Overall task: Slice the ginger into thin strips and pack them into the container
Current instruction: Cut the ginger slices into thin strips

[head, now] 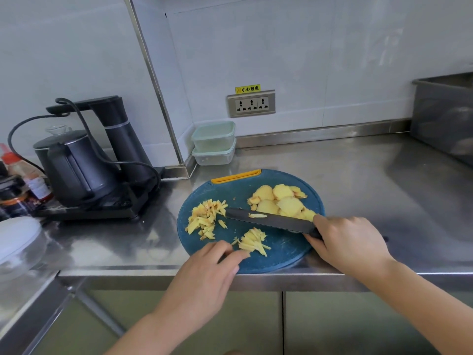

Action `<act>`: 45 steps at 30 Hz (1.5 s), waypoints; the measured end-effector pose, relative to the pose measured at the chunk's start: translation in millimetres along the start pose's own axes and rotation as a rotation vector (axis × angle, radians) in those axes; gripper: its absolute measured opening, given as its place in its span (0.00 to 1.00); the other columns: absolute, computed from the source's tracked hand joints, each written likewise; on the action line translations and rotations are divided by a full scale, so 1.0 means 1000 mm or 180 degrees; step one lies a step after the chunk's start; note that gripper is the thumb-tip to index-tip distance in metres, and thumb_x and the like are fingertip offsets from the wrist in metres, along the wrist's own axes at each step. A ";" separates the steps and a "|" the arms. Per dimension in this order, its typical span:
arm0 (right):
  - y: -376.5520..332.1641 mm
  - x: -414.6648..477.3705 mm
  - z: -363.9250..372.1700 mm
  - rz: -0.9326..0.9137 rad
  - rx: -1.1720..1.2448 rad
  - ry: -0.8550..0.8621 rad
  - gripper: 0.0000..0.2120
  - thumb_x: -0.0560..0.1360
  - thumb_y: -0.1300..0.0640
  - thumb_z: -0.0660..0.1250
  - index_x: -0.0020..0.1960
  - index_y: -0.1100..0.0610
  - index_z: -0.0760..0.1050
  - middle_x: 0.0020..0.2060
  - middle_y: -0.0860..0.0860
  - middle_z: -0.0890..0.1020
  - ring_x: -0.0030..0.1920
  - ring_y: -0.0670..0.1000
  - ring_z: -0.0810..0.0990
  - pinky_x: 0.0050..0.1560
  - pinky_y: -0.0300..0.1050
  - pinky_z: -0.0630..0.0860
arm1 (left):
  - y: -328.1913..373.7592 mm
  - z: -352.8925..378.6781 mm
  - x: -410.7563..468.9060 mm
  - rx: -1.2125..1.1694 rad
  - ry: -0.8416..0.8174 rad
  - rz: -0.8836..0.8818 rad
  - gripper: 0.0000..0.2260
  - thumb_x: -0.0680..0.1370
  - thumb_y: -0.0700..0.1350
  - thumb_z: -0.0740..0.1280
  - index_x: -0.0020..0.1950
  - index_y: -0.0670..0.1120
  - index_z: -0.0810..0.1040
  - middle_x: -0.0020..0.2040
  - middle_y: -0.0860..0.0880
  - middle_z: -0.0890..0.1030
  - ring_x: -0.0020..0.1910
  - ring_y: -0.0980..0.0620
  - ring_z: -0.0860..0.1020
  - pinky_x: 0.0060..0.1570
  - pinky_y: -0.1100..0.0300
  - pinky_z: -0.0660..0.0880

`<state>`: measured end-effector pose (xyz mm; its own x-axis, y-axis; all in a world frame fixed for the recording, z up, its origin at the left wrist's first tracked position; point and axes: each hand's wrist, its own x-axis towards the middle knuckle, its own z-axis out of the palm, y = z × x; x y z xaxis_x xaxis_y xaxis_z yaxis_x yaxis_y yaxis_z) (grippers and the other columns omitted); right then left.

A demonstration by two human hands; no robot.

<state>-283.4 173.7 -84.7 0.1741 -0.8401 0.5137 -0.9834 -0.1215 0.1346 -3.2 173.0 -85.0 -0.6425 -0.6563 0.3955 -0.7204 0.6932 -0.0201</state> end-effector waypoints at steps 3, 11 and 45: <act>0.001 0.000 0.000 0.0005 0.0043 0.0081 0.20 0.58 0.54 0.80 0.27 0.58 0.68 0.17 0.49 0.68 0.14 0.55 0.66 0.20 0.37 0.55 | -0.001 0.000 -0.007 -0.0219 -0.0114 -0.0136 0.14 0.79 0.50 0.55 0.62 0.55 0.73 0.51 0.59 0.72 0.46 0.63 0.72 0.41 0.72 0.70; -0.001 -0.001 -0.004 0.0088 0.0030 0.0043 0.20 0.57 0.54 0.81 0.28 0.57 0.68 0.17 0.48 0.69 0.14 0.54 0.67 0.20 0.37 0.55 | 0.014 -0.001 0.008 -0.0717 0.0391 -0.0659 0.12 0.79 0.54 0.56 0.56 0.54 0.75 0.53 0.60 0.74 0.52 0.64 0.71 0.48 0.74 0.67; -0.005 0.003 -0.014 0.0449 -0.0068 -0.0690 0.14 0.80 0.41 0.52 0.50 0.50 0.68 0.44 0.45 0.80 0.43 0.50 0.79 0.38 0.42 0.68 | -0.001 -0.012 -0.001 -0.0882 -0.0415 -0.0246 0.19 0.77 0.66 0.50 0.69 0.71 0.62 0.76 0.64 0.38 0.73 0.60 0.31 0.70 0.56 0.37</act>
<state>-277.4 178.8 -71.8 0.0182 -0.9419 0.3354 -0.9955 0.0141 0.0935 1.4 177.2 -74.2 -0.6297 -0.7303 0.2648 -0.6814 0.6829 0.2634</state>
